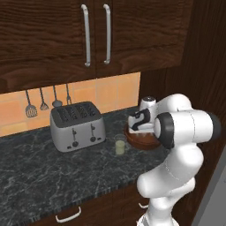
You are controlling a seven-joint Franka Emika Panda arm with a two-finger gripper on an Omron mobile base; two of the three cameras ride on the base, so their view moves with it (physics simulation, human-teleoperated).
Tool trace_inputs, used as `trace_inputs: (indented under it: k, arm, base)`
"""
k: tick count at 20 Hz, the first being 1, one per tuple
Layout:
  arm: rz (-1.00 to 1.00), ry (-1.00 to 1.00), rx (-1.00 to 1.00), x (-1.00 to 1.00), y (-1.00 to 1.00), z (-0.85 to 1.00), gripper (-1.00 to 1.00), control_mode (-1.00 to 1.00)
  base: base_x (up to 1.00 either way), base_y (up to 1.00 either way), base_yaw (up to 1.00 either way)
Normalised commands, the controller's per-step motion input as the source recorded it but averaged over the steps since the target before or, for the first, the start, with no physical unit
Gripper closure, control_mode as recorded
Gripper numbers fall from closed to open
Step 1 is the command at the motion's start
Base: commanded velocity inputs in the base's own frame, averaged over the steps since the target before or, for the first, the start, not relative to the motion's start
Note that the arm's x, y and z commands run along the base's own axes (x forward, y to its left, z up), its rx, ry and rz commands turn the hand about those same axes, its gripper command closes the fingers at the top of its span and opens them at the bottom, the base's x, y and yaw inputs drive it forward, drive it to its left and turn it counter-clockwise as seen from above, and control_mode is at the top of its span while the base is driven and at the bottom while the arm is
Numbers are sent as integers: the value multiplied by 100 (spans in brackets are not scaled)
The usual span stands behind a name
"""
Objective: Grab a lemon wedge from the fridge and one ice cube from the ice bowl, and put them in the glass of lemonade.
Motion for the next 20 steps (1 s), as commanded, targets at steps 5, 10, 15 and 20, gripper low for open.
trace_inputs:
  k: [5,10,15,20]
  arm:
    - [0,0,0,48,0,-34,-100,-100]
    - [0,0,0,40,0,-34,100,-100]
    - [-1,2,0,-8,0,-17,100,-100]
    - [-8,0,0,-33,0,-1,100,-100]
  base:
    - [0,0,0]
    - [0,0,0]
    - [0,0,0]
    - [0,0,0]
